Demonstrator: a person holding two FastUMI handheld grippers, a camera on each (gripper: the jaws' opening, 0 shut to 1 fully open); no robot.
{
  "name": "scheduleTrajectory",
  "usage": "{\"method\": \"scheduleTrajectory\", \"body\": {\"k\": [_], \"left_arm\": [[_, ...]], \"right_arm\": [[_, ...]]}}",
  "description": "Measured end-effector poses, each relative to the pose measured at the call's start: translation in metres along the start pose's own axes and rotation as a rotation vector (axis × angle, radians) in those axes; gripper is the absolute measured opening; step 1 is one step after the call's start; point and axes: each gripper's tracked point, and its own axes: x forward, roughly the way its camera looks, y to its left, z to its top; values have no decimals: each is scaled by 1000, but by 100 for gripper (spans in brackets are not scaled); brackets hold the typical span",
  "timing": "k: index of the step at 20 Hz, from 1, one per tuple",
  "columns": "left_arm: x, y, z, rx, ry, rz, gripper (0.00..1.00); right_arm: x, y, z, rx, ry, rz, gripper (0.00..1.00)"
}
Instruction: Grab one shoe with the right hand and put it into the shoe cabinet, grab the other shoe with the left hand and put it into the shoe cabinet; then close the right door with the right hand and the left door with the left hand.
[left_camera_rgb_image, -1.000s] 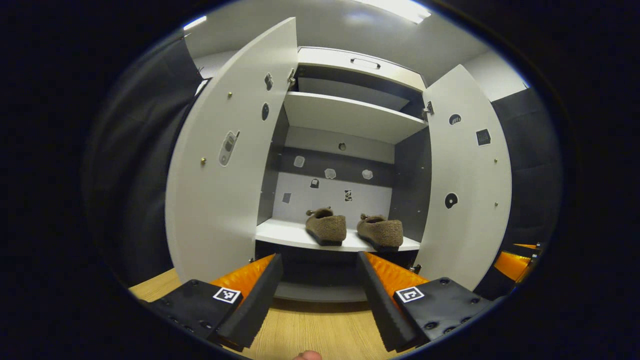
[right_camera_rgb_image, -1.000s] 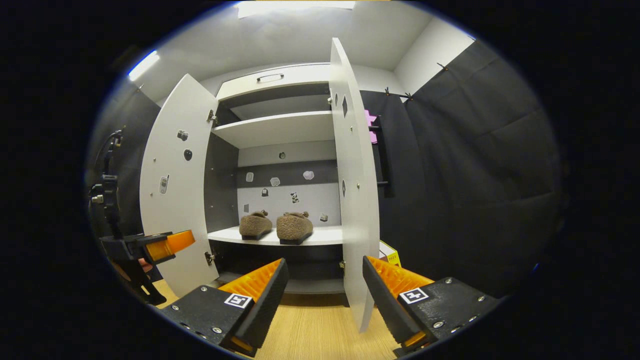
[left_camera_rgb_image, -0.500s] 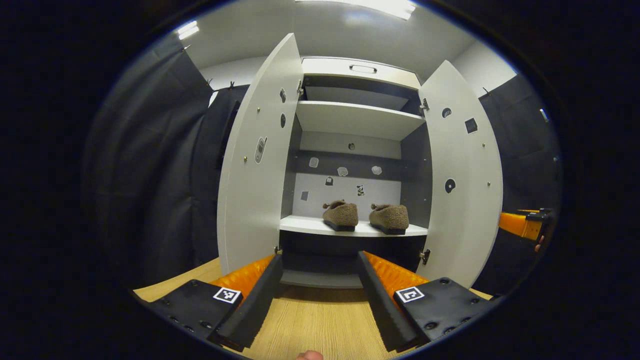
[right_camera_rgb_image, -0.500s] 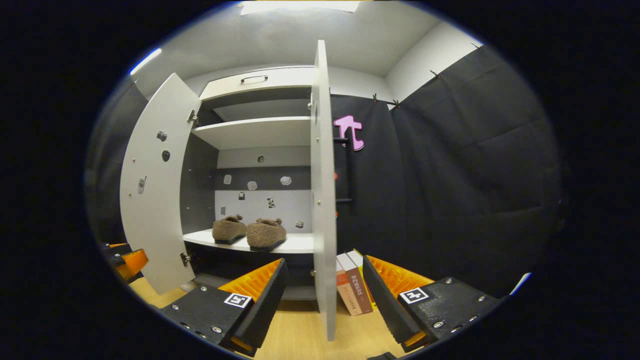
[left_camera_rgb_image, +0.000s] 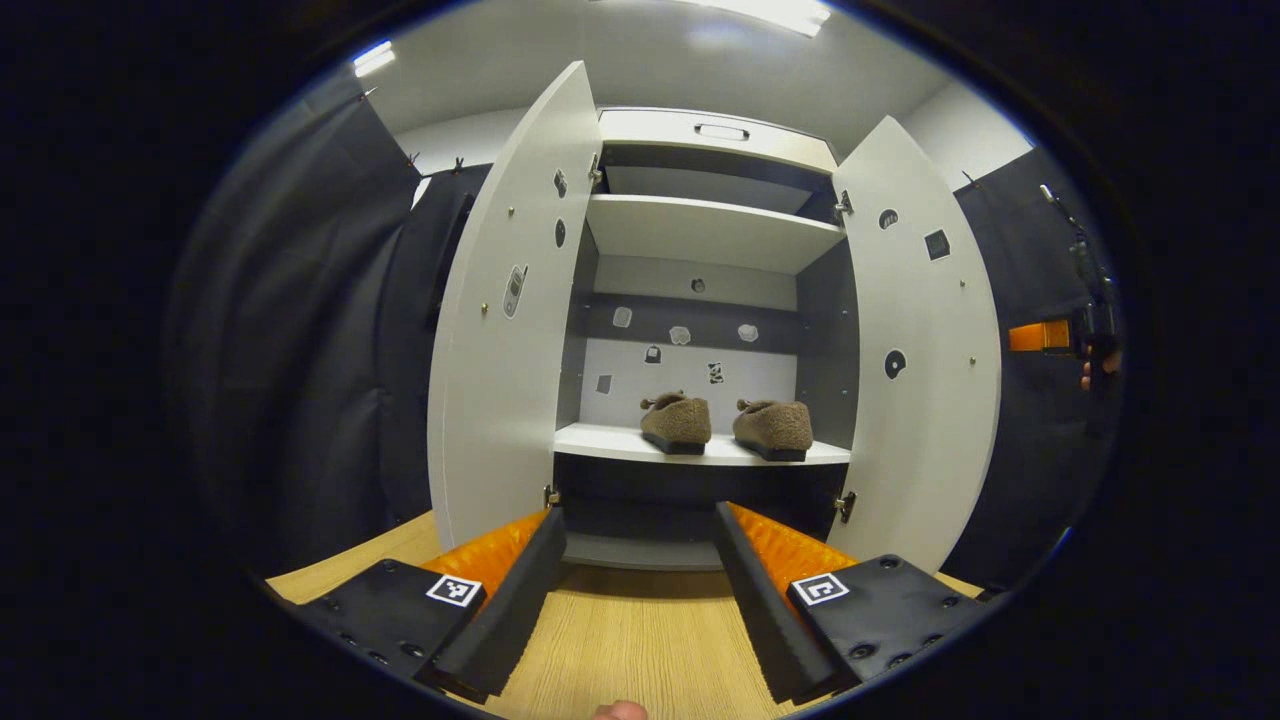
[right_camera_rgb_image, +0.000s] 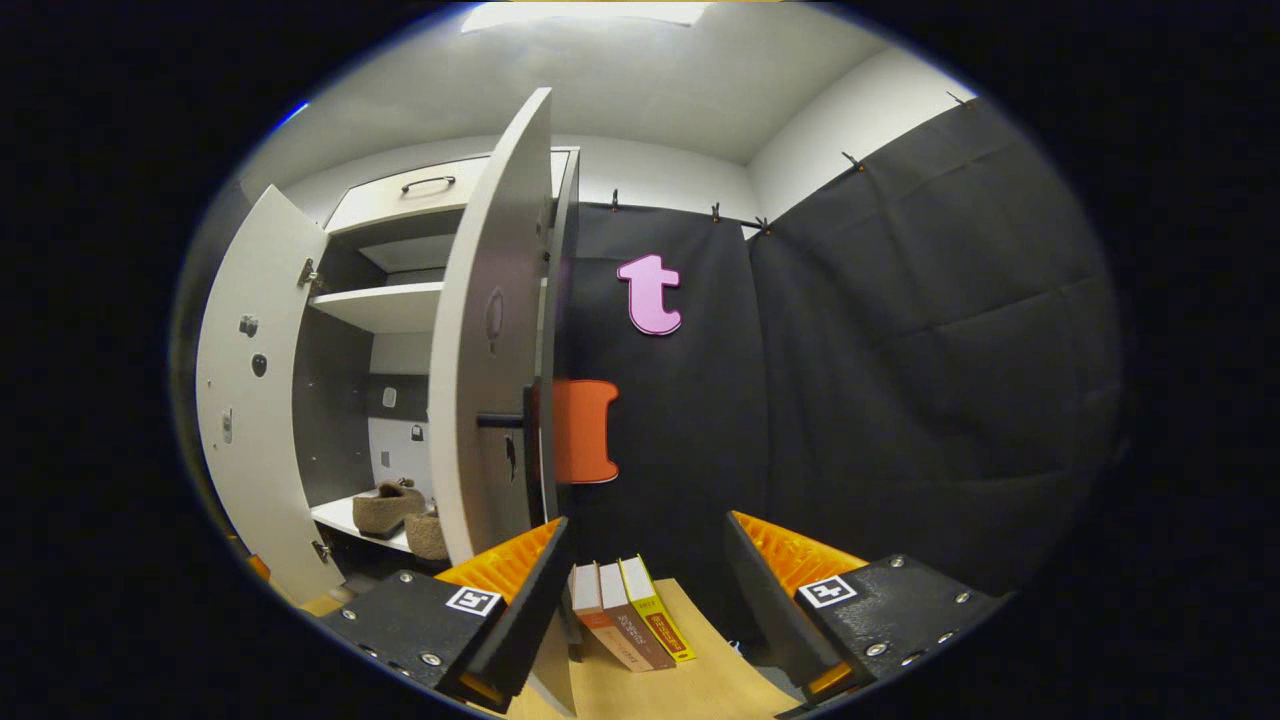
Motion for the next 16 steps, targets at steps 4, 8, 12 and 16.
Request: {"method": "scheduleTrajectory", "body": {"k": [4,8,12,16], "left_arm": [[-3,2,-6,7,10,4,97],[2,4,-7,9,11,13,97],[8,1,-6,9,9,-1,99],[12,-4,-5,9,7,-22,97]], "right_arm": [[29,2,12,-46,-7,8,92],[34,6,17,-77,-32,-8,96],[31,15,15,-47,-36,11,89],[28,27,15,-36,-37,33,88]]}}
